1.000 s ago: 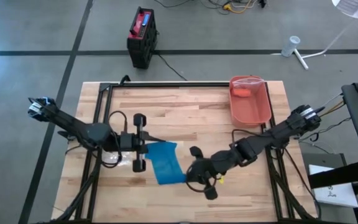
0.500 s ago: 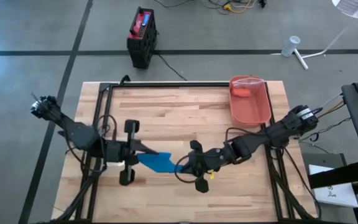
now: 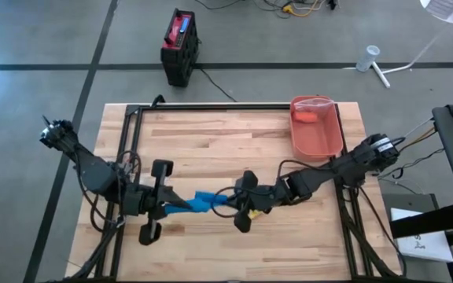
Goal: Roll bandage
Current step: Roll the blue bandage
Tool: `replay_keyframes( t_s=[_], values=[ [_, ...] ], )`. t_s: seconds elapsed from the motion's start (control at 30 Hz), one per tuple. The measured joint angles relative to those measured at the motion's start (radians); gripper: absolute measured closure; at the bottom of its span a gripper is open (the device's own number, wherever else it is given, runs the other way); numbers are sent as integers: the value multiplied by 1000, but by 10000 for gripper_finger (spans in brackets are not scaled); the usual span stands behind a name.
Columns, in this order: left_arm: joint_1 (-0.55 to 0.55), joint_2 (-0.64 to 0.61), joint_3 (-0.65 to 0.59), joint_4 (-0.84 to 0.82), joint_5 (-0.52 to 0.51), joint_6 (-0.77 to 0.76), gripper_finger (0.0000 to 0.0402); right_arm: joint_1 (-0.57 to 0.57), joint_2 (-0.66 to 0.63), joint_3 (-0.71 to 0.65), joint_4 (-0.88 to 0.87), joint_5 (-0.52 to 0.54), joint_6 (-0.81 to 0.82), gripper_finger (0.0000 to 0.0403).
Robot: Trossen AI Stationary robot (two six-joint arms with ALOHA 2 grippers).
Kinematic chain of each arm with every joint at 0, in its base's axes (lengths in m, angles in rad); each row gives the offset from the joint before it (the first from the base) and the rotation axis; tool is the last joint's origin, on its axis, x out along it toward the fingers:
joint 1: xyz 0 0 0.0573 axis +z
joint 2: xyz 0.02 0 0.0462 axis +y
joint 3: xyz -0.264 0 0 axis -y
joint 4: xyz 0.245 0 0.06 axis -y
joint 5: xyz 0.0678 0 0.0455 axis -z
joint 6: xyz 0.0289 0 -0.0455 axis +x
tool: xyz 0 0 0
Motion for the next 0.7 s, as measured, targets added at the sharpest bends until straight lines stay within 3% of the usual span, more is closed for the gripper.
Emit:
replay_keyframes(
  t_s=[0.17, 0.4, 0.7],
  values=[
    [-21, 0, 0, 0, -11, 28, 401, -7, 3, 0, -3, 30, -12, 394],
    [-13, 0, 0, 7, -133, 93, 401, 13, 21, -2, 117, -202, -186, 394],
    [52, -1, 0, -36, -178, 67, 401, 53, 21, -2, 198, -309, -302, 394]
  ],
)
